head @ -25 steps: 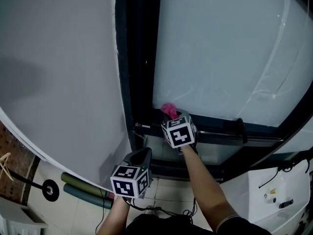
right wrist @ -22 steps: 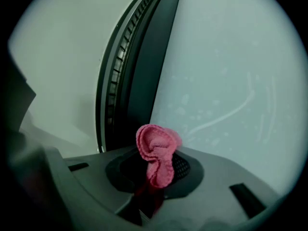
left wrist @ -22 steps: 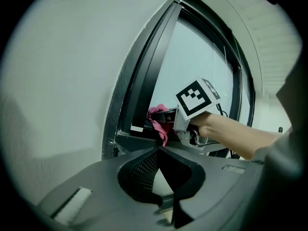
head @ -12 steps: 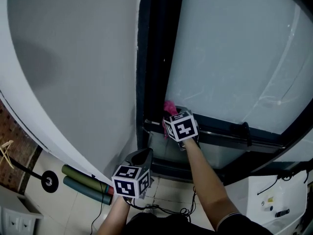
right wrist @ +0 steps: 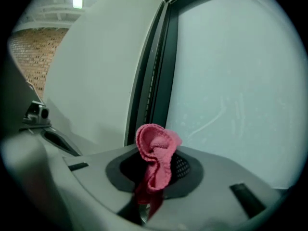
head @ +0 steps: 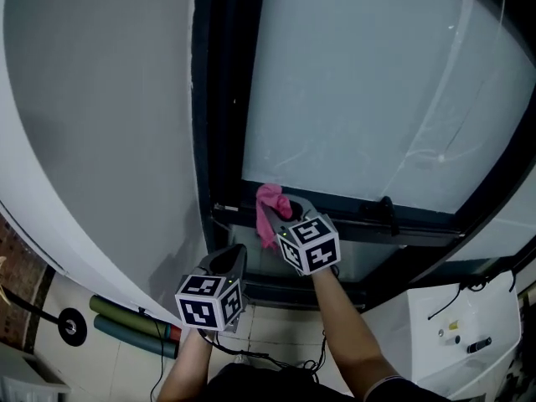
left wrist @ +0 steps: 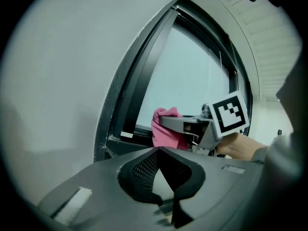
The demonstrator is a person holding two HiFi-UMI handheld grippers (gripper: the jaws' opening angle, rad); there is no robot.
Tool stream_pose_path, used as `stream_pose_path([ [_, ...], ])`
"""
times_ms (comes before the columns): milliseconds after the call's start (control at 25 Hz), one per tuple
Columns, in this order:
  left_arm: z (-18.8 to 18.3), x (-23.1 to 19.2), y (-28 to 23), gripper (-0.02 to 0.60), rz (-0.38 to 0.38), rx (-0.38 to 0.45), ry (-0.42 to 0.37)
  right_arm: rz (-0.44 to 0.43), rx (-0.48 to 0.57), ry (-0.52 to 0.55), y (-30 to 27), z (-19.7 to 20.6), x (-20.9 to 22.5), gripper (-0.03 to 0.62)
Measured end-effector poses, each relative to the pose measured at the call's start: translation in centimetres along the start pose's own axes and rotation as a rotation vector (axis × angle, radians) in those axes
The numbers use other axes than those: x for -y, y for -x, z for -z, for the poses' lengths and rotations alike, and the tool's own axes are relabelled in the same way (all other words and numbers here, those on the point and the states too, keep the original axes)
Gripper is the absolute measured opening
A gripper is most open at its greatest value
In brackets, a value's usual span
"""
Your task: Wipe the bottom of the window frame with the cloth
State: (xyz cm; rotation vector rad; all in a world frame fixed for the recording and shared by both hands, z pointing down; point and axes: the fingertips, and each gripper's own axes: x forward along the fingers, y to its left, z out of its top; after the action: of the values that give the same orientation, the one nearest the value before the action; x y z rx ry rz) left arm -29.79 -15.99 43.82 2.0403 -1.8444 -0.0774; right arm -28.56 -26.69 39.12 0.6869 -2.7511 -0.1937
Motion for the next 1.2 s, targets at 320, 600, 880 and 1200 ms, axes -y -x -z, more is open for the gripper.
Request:
stream_pose_path([
  [320, -2.5, 9.1, -3.9, 0.008, 0.129, 0.043, -0.088, 0.085, 0.197, -0.096, 12.7, -2.8, 5.2, 0.080],
  [600, -3.3, 17.8, -6.9, 0.007, 0.268, 0.037, -0.152, 0.216, 0.290, -0.184, 23.0, -2.0, 10.8, 0.080],
  [880, -3.3, 24.5, -8.8, 0.008, 0.336, 0.031, -0.215, 0.307, 0.282, -0.221, 28.9, 1.0, 14.5, 0.081],
  [1200, -2.6, 27.0, -10.3, 0.008, 0.343, 0.007, -0.246, 0.372, 0.261, -0.219, 31.4, 3.1, 17.2, 0.081],
])
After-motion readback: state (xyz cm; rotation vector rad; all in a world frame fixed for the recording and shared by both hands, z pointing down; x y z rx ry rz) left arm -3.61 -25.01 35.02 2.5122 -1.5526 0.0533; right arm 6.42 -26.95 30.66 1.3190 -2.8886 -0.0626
